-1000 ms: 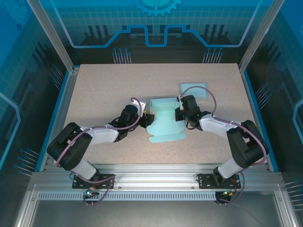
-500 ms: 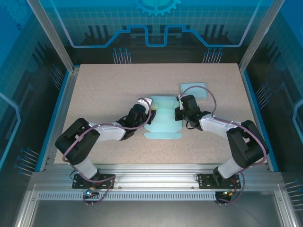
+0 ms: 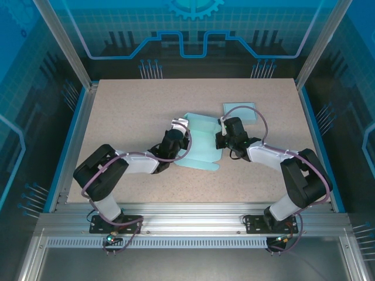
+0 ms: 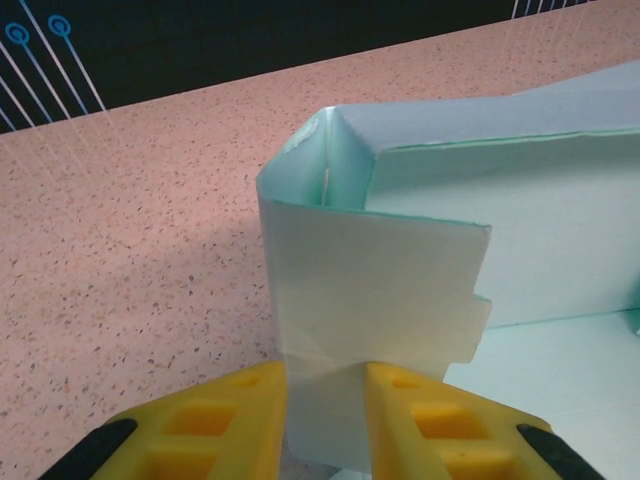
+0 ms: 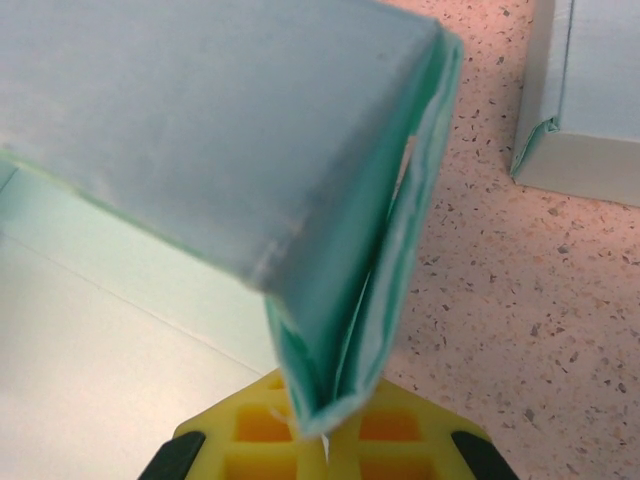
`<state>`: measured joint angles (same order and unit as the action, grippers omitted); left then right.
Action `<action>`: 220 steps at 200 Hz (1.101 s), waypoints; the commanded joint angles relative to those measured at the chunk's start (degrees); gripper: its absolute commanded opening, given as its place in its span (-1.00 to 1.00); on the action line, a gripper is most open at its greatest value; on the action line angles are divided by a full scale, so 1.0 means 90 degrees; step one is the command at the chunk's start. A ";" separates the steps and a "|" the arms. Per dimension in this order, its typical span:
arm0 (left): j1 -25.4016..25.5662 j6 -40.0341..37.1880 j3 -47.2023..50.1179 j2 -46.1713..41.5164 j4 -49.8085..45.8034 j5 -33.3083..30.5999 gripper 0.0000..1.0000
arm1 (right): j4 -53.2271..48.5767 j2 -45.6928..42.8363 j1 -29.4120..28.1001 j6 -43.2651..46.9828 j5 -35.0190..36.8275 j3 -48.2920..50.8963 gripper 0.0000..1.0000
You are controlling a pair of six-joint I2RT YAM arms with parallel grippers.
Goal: Fold the paper box
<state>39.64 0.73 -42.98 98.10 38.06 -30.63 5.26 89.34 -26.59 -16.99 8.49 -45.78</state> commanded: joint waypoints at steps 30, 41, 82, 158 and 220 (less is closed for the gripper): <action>0.0291 -0.0404 0.0526 -0.0274 0.1198 0.0371 0.06 | 0.0060 0.0044 -0.0092 -0.0003 -0.0154 -0.0079 -1.00; 0.0311 -0.0354 0.0650 -0.0415 0.1166 0.0368 0.18 | 0.0060 0.0034 -0.0094 -0.0006 -0.0135 -0.0070 -1.00; 0.0311 -0.0292 0.0889 -0.0913 0.0854 -0.0079 0.27 | 0.0060 0.0015 -0.0106 -0.0011 -0.0096 -0.0053 -1.00; 0.0313 0.0219 0.1936 -0.2425 0.0684 0.0923 0.98 | 0.0049 -0.0005 -0.0097 -0.0006 -0.0035 -0.0062 -1.00; -0.0792 0.0551 0.1908 -0.4379 -0.1988 0.1573 0.98 | 0.0050 -0.0041 -0.0102 -0.0013 -0.0040 -0.0026 -1.00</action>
<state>38.94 1.63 -25.91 64.38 30.98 -21.02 5.17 89.34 -26.63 -16.95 8.51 -45.78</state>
